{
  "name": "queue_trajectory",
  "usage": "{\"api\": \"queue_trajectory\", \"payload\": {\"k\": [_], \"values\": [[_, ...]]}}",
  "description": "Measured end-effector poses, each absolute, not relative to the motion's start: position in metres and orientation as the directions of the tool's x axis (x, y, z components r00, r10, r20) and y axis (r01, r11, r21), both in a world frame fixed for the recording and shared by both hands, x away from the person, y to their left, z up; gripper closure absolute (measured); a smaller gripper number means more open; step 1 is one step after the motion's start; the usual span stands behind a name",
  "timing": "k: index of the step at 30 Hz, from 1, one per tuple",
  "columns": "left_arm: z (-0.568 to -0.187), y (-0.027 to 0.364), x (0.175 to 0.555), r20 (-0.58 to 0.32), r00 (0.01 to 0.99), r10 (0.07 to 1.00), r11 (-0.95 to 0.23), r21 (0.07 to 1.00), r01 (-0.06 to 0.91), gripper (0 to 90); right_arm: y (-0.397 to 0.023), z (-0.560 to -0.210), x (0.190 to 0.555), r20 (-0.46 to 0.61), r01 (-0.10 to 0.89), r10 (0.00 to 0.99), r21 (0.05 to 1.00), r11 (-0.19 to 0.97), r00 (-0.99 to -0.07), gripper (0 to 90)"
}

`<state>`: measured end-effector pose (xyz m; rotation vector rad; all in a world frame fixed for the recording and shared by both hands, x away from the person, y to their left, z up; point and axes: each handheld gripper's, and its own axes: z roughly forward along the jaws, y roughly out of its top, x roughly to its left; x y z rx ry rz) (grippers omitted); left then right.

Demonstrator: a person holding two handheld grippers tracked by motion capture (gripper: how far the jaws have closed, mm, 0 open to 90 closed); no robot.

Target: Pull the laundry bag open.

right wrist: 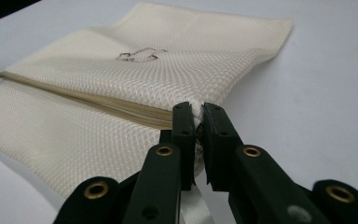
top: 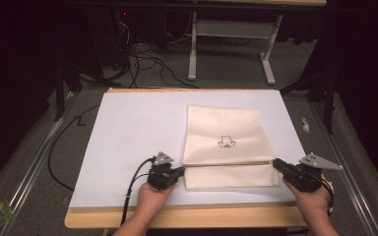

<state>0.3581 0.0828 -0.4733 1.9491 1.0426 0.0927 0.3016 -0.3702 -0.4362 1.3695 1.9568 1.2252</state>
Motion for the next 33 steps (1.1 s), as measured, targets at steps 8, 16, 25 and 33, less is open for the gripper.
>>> {"api": "queue_trajectory", "payload": {"k": [8,16,25,33], "values": [[-0.475,0.090,0.357,-0.268,0.638,0.722,-0.264,0.745,0.612,60.4,-0.354,-0.447,0.306,0.079,0.539,0.894,0.820,0.194,-0.441,71.6],[-0.441,0.148,0.357,-0.099,0.623,0.776,-0.246,0.862,0.444,29.1,-0.396,-0.442,0.302,0.057,0.461,0.954,0.883,0.090,-0.295,20.6],[-0.445,0.200,0.353,-0.028,0.514,0.857,-0.241,0.860,0.450,11.9,-0.410,-0.438,0.299,0.051,0.445,0.969,0.893,0.063,-0.240,15.1],[-0.446,0.195,0.356,-0.022,0.538,0.843,-0.261,0.857,0.444,7.5,-0.403,-0.439,0.299,0.032,0.441,0.965,0.893,0.090,-0.262,15.1]]}}
